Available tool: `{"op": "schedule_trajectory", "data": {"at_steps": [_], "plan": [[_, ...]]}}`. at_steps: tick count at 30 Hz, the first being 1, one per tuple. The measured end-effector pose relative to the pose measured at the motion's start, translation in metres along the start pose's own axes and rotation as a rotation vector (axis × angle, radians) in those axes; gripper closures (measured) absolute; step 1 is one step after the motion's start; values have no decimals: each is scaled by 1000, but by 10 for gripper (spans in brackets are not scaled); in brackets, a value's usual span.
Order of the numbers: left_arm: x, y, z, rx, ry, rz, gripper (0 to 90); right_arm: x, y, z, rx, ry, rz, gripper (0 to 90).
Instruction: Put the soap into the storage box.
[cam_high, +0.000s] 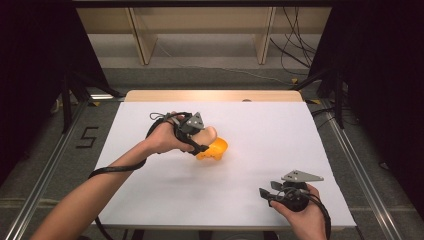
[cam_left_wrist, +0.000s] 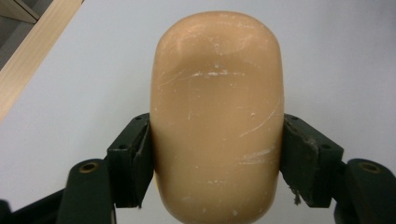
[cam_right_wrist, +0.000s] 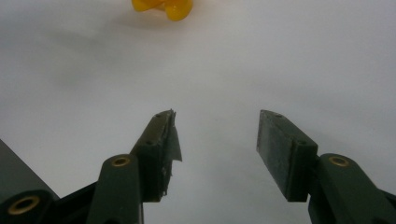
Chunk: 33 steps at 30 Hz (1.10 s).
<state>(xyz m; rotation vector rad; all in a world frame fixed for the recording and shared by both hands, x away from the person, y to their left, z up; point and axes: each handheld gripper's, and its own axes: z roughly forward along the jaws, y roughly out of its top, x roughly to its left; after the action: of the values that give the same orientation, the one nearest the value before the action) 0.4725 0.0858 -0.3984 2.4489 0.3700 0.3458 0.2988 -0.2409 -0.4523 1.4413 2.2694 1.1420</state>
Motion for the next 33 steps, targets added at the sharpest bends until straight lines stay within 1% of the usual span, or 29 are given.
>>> {"op": "schedule_trajectory", "data": {"at_steps": [1, 2, 3, 4, 5, 6, 7, 8, 11, 12, 13, 15, 16, 19, 20, 22, 23, 24, 25, 26, 28, 29, 30, 33], "plan": [[1, 0, 1, 2, 3, 8, 324, -2, 0, 0, -12, -10, -33, 477], [2, -1, 2, 3, -1, 11, 323, 0, 0, 1, -13, 3, 3, 477], [2, -1, 2, 3, -1, 11, 323, 0, 0, 1, -13, 3, 3, 477], [3, -2, 4, 2, 0, -2, 323, 0, 0, 1, -15, 4, 1, 477], [4, -2, 4, -1, -1, 5, 323, -1, 0, 1, -14, 0, -9, 477], [4, -3, 5, 2, -1, 0, 323, -3, 0, 1, -13, -5, -33, 477], [4, -3, 6, 0, -3, -4, 323, -2, 0, 0, -8, -7, -31, 477], [5, -4, 7, 4, -2, 0, 323, 0, 0, 0, -3, -2, 1, 476], [5, -5, 9, 7, -5, -5, 323, 0, 0, 1, -2, 0, 3, 476], [5, -5, 10, 9, -1, -7, 323, -2, 0, 0, -2, -10, -33, 476], [6, -6, 11, 11, -7, -6, 323, -2, 0, 0, -2, -11, -33, 476], [6, -6, 12, 11, -2, -6, 323, -2, 0, 1, -11, -9, -32, 476], [6, -6, 12, 12, -2, -9, 323, 0, 0, 0, 4, -2, 3, 476], [6, -6, 14, 14, -6, -14, 323, 0, 0, 0, 5, -7, -5, 476], [6, -6, 15, 21, -10, -24, 323, -2, 0, -1, -1, -15, -32, 476], [7, -6, 16, 24, -11, -17, 323, -2, 0, 0, -6, -11, -33, 476], [7, -7, 16, 28, -12, -18, 323, -2, 0, 1, -11, -6, -32, 475], [6, -7, 17, 24, -9, -27, 323, -3, 0, 1, -13, -6, -33, 475], [7, -7, 17, 26, -7, -15, 323, -2, 0, 1, -13, -13, -32, 476], [7, -7, 18, 26, -8, -16, 323, 0, 0, 0, 7, -6, -6, 475], [7, -7, 18, 28, -11, -25, 323, 0, 0, 0, 7, -7, -5, 475], [7, -7, 19, 33, -14, -23, 323, 0, 0, 0, 6, -6, -5, 475], [7, -7, 20, 25, -6, -19, 323, 0, 0, 0, 6, -6, -5, 475], [6, -8, 21, 25, -3, -21, 323, 0, 0, 0, 7, -7, -3, 475]]}}
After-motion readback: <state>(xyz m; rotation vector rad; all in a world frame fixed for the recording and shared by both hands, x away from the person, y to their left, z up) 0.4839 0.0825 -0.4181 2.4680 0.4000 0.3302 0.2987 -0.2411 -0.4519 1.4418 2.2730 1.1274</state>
